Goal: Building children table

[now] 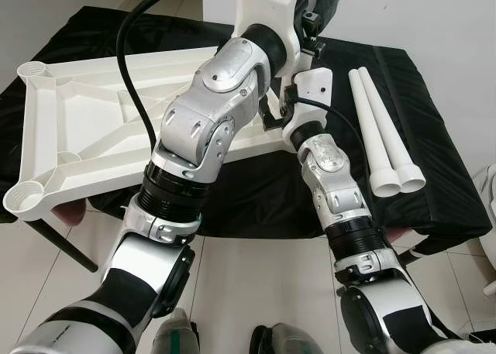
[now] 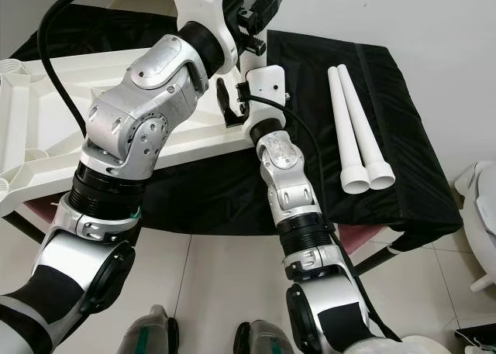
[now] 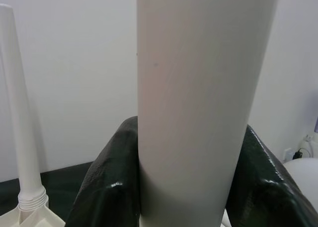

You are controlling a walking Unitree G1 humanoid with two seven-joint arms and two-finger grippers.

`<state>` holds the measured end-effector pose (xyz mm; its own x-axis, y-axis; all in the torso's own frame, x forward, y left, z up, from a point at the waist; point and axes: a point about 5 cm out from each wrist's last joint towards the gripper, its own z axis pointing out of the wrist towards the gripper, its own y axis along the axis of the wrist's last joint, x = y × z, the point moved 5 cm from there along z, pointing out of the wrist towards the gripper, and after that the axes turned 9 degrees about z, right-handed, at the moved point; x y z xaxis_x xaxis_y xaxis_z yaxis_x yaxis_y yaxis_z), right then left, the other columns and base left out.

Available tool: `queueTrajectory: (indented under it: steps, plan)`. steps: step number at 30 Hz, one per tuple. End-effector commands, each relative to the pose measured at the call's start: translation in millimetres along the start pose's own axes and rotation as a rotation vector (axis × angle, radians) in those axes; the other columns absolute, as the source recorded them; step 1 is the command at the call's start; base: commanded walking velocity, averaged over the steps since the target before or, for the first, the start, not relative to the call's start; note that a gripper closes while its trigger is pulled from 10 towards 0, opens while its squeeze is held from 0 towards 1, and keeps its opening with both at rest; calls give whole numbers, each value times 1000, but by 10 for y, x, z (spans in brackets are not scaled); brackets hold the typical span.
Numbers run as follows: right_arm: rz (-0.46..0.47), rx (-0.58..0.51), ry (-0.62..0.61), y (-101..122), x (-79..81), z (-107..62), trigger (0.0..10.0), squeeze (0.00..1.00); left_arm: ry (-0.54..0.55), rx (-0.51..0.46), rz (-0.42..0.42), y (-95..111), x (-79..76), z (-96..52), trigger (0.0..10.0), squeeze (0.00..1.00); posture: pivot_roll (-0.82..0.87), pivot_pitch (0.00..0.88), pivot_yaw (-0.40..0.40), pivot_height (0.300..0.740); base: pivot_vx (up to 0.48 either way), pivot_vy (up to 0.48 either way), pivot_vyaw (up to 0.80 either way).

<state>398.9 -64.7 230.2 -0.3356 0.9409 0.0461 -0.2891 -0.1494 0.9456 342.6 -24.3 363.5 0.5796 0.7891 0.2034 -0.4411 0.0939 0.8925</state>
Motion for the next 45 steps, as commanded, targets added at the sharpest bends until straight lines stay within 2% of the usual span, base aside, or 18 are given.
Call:
queueTrajectory:
  steps: [1, 6, 7, 8, 9, 15, 16, 17, 18, 19, 20, 27, 38, 39, 40, 41, 42, 45]
  plan:
    - [1, -4, -22, 37, -37, 20, 3451, 0, -89, -24, 15, 68, -123, 11, 10000, 0, 51, 0, -54, 740, 0, 0, 0]
    - [-3, 33, -38, -24, -65, 20, 3294, 0, -82, -28, 23, 75, -116, 10, 10000, 0, 51, 0, -54, 740, 0, 0, 0]
    - [-8, 55, -41, -59, -72, 17, 4431, 0, -72, -30, 34, 82, -103, 12, 10000, 0, 51, 1, -55, 740, 0, 0, 0]
    - [-8, 55, -41, -59, -72, 17, 4431, 0, -72, -30, 34, 82, -103, 12, 10000, 0, 51, 1, -55, 740, 0, 0, 0]
    - [-12, 68, -44, -84, -75, 13, 10000, 0, -66, -32, 42, 91, -94, 14, 10000, 0, 51, 1, -55, 740, 0, 0, 0]
    - [-16, 78, -47, -104, -80, 11, 10000, 0, -60, -33, 51, 95, -85, 18, 10000, 0, 50, 1, -54, 740, 0, 0, 0]
    - [-9, 82, -48, -115, -77, 10, 10000, 1000, -58, -34, 58, 99, -80, 21, 10000, 0, 50, 2, -55, 740, 0, 0, 0]
    - [-9, 82, -48, -115, -77, 10, 10000, 1000, -58, -34, 58, 99, -80, 21, 10000, 0, 50, 2, -55, 740, 0, 0, 0]
    - [-2, 88, -62, -126, -90, 8, 10000, 773, -57, -35, 62, 104, -80, 22, 10000, 0, 49, 1, -54, 740, 0, 0, 0]
    - [-2, 88, -62, -126, -90, 8, 10000, 773, -57, -35, 62, 104, -80, 22, 10000, 0, 49, 1, -54, 740, 0, 0, 0]
    - [6, 97, -81, -138, -107, 6, 10000, 0, -58, -37, 65, 110, -82, 22, 10000, 0, 49, 1, -54, 740, 0, 0, 0]
    - [15, 107, -95, -152, -118, 3, 10000, 0, -58, -39, 68, 114, -85, 20, 10000, 0, 48, 0, -52, 740, 0, 0, 0]
    - [23, 78, -52, -39, -5, 38, 10000, 0, -78, -44, 71, 123, -163, 33, 10000, 0, 48, 0, -56, 740, 0, 0, 0]
    - [20, 70, -44, -17, 7, 42, 9098, 0, -79, -44, 70, 122, -170, 33, 10000, 0, 47, 0, -57, 740, 0, 0, 0]
    - [20, 70, -44, -17, 7, 42, 9098, 0, -79, -44, 70, 122, -170, 33, 10000, 0, 47, 0, -57, 740, 0, 0, 0]
    - [18, 62, -40, 4, 15, 45, 9843, 0, -80, -44, 69, 120, -175, 34, 10000, 0, 47, 0, -57, 740, 0, 0, 0]
    - [16, 59, -36, 15, 20, 47, 6000, 0, -81, -44, 68, 118, -179, 34, 10000, 0, 47, 0, -57, 740, 0, 0, 0]
    - [15, 59, -34, 21, 22, 48, 6000, 0, -81, -44, 68, 118, -181, 35, 10000, 0, 47, 0, -57, 740, 0, 0, 0]
